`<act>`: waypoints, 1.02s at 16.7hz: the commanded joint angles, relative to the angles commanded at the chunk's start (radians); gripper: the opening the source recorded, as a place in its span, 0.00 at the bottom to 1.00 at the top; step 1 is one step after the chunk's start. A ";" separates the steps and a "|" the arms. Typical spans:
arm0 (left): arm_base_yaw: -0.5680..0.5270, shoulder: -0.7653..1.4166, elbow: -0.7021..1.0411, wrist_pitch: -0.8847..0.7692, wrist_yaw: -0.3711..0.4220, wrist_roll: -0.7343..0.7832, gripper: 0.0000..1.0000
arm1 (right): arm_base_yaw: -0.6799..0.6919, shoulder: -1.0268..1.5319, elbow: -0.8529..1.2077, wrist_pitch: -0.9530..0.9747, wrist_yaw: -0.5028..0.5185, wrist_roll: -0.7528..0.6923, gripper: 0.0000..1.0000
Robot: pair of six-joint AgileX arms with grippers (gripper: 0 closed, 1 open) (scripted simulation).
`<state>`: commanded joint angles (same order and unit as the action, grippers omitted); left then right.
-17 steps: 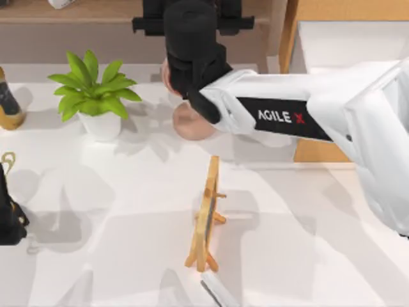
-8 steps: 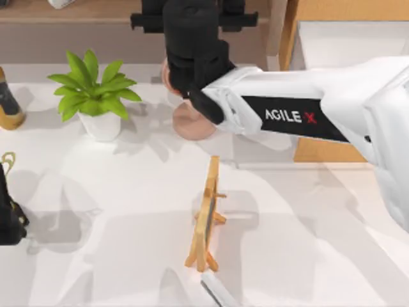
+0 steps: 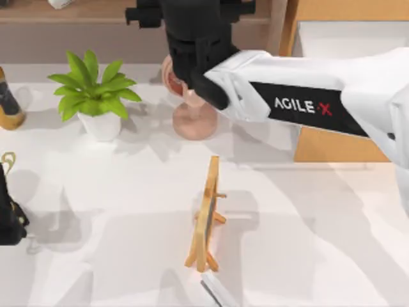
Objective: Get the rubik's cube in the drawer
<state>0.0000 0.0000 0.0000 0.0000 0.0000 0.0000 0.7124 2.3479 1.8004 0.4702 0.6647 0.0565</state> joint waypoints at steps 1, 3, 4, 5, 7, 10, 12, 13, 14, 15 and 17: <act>0.000 0.000 0.000 0.000 0.000 0.000 1.00 | 0.001 -0.023 0.003 -0.059 -0.031 0.013 0.00; 0.000 0.000 0.000 0.000 0.000 0.000 1.00 | 0.001 -0.073 0.011 -0.200 -0.101 0.041 0.00; 0.000 0.000 0.000 0.000 0.000 0.000 1.00 | 0.000 -0.100 0.017 -0.282 -0.139 0.054 0.00; 0.000 0.000 0.000 0.000 0.000 0.000 1.00 | -0.002 -0.127 0.024 -0.369 -0.179 0.068 0.00; 0.000 0.000 0.000 0.000 0.000 0.000 1.00 | -0.011 -0.179 0.042 -0.554 -0.259 0.093 0.00; 0.000 0.000 0.000 0.000 0.000 0.000 1.00 | -0.044 -0.248 0.083 -0.843 -0.376 0.123 0.00; 0.000 0.000 0.000 0.000 0.000 0.000 1.00 | -0.080 -0.283 0.121 -1.034 -0.448 0.137 0.00; 0.000 0.000 0.000 0.000 0.000 0.000 1.00 | -0.103 -0.294 0.143 -1.125 -0.480 0.142 0.00; 0.000 0.000 0.000 0.000 0.000 0.000 1.00 | -0.129 -0.301 0.166 -1.213 -0.509 0.146 0.00; 0.000 0.000 0.000 0.000 0.000 0.000 1.00 | -0.158 -0.305 0.192 -1.297 -0.535 0.148 0.00; 0.000 0.000 0.000 0.000 0.000 0.000 1.00 | -0.226 -0.301 0.248 -1.449 -0.577 0.150 0.00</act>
<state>0.0000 0.0000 0.0000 0.0000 0.0000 0.0000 0.4865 2.0472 2.0485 -0.9793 0.0872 0.2063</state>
